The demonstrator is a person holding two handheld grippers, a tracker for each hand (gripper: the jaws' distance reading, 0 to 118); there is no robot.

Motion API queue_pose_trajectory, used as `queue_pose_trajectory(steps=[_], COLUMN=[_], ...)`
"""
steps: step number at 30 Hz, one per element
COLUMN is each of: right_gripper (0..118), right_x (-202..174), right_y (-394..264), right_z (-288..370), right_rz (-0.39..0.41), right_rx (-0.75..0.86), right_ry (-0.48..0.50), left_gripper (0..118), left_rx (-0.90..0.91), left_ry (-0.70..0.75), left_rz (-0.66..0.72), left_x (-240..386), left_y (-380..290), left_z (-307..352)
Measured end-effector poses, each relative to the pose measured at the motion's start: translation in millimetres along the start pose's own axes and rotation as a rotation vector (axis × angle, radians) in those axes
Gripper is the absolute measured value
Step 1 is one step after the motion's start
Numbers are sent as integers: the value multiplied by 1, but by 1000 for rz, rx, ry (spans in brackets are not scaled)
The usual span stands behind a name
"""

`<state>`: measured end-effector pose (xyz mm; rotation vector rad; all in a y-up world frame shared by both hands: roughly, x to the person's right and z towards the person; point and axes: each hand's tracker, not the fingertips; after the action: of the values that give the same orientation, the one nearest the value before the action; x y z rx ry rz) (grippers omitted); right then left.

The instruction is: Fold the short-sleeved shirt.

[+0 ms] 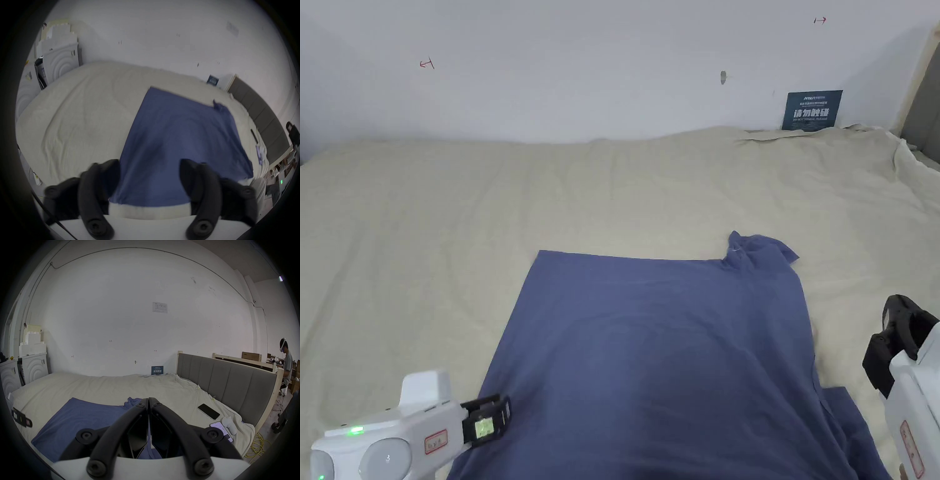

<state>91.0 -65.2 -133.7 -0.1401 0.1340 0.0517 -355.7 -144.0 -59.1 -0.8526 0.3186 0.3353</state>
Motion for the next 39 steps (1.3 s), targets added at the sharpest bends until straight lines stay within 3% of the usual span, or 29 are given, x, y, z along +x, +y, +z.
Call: queue_pose_trajectory(steps=[11,15,19,22,30,31,33,34,35,39], right_gripper=[0,0,0,0,2,14,57,86,98,100], right_x=[-2,1,2,9,39,42,47,48,50,51], right_y=[-10,-14,-14,-17,-58,-66,-83,-91,-99,-124], right_z=[-1,-4,-3,-4,-22,-25,-28,-29,-31,-28], right_rz=[-2,2,-7,-14,-89,-101,-121,-136,-147,-151], right_rx=[-58,-74,-90,-110,-426,-499,-580,-622,-657,-743], right_ry=[16,20,15,11,30,51,47,55,65,90], left_gripper=[90,60,20,2,0,0,0,0,0,0], left_rx=[-194,-239,-262,-264,-190,-172,-160,-152,-142,-127], left_ry=[62,61,118,99,46,36,22,11,3,-9], left_rz=[-2,-16,-78,-76,-73,-67,-54,-47,-39,-27], left_x=[-38,-38,-29,-26,-22,-22,-22,-23,-21,-20], left_y=[-40,-44,-51,-49,-37,-35,-30,-28,-26,-23], left_z=[-41,-53,-63,-64,-38,-35,-29,-26,-23,-19])
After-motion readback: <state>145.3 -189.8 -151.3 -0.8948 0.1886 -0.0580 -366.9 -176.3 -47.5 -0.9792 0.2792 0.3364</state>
